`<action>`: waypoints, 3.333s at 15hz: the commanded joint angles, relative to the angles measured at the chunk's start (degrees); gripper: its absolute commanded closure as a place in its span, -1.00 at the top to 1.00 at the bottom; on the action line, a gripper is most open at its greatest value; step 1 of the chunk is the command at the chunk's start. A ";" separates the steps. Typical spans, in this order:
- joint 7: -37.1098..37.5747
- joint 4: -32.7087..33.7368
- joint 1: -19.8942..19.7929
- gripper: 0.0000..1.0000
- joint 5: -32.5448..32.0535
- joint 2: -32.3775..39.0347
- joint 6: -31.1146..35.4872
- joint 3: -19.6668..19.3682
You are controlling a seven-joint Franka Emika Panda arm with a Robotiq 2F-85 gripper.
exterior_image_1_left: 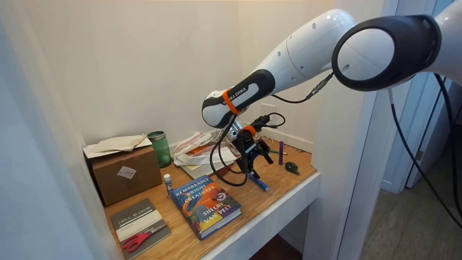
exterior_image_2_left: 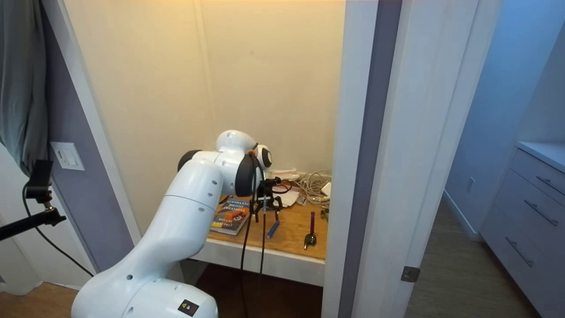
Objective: Put the blue marker in an upright position
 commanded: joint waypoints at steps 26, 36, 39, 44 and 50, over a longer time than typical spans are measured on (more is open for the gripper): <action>-1.51 19.11 -1.46 0.55 4.12 14.41 8.22 0.02; -1.54 18.62 -2.73 -0.50 4.20 14.79 9.12 0.18; -2.01 17.87 -3.11 -1.00 4.42 14.29 9.71 0.47; -6.84 12.66 -5.42 -0.91 4.46 10.69 14.01 2.11; -14.62 0.70 -10.71 -0.91 5.22 2.88 20.06 5.74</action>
